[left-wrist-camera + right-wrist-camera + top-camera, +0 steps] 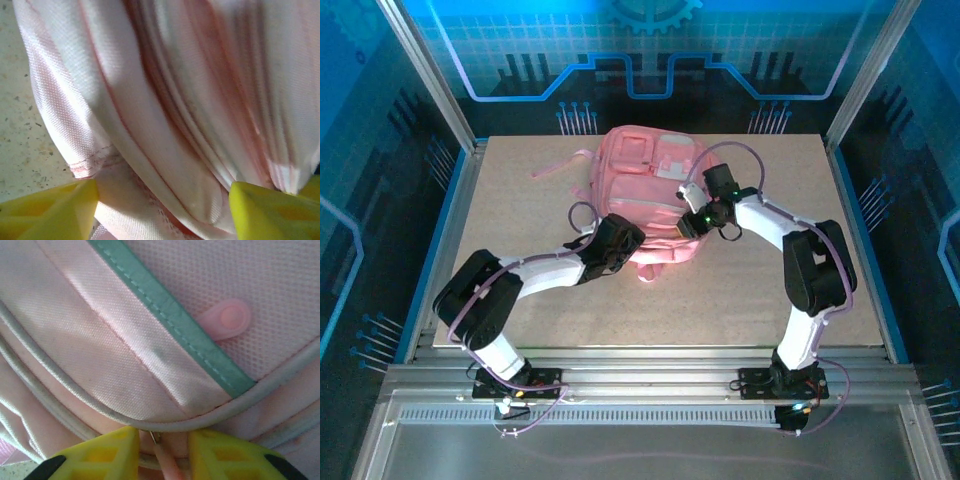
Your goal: Pack the student bag
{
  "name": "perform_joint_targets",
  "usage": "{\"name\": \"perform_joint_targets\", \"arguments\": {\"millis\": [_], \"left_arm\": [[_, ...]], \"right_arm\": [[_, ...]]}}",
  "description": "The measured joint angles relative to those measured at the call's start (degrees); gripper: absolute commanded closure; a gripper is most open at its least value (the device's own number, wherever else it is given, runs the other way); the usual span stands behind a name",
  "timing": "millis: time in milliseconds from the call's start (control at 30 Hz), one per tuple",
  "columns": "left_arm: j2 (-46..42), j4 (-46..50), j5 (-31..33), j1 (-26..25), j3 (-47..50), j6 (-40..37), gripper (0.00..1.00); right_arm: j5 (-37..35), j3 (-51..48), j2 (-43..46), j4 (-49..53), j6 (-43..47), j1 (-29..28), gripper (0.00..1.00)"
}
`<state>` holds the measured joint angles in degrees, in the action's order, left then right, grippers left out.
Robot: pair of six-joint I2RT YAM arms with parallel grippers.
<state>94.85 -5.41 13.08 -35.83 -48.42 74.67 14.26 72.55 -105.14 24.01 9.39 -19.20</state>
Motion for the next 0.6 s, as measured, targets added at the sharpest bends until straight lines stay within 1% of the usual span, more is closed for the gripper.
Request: {"name": "perform_joint_targets", "arguments": {"millis": [33, 100, 200, 267, 300, 433, 533, 567, 600], "left_arm": [[0.72, -0.17, 0.09, 0.17, 0.00, 0.13, 0.62], [1.60, -0.59, 0.13, 0.74, 0.00, 0.00, 0.76], [1.64, -1.86, -0.04, 1.97, 0.35, -0.39, 1.00], [1.29, -2.38, 0.00, 3.30, 0.81, -1.31, 1.00], [0.85, -2.43, 0.00, 4.17, 1.11, -1.57, 1.00], [-1.46, -1.79, 0.02, 6.86, 2.19, -3.93, 1.00], [-2.43, -1.18, 0.02, 7.39, 2.51, -4.81, 1.00], [-2.56, -1.11, 0.02, 7.39, 2.56, -5.01, 1.00], [-2.60, -1.11, -0.02, 7.39, 2.64, -5.18, 1.00]], "right_arm": [[0.13, 0.22, 0.00, 0.39, 0.04, -0.15, 0.81], [0.17, 0.59, 0.00, 1.05, 0.11, -0.31, 0.81], [0.17, 1.25, 0.00, 1.62, 0.20, -0.37, 0.73], [0.15, 1.36, 0.00, 1.84, 0.17, -0.55, 0.62], [0.15, 1.36, 0.00, 2.10, 0.17, -0.70, 0.59], [0.11, 1.68, -0.13, 2.86, -0.04, -2.32, 0.61], [-0.35, 3.82, -1.73, 3.67, 0.09, -3.96, 0.63], [-0.72, 4.74, -2.54, 3.78, 0.13, -4.57, 0.64], [-1.01, 5.51, -3.28, 3.89, 0.11, -5.11, 0.68]]}}
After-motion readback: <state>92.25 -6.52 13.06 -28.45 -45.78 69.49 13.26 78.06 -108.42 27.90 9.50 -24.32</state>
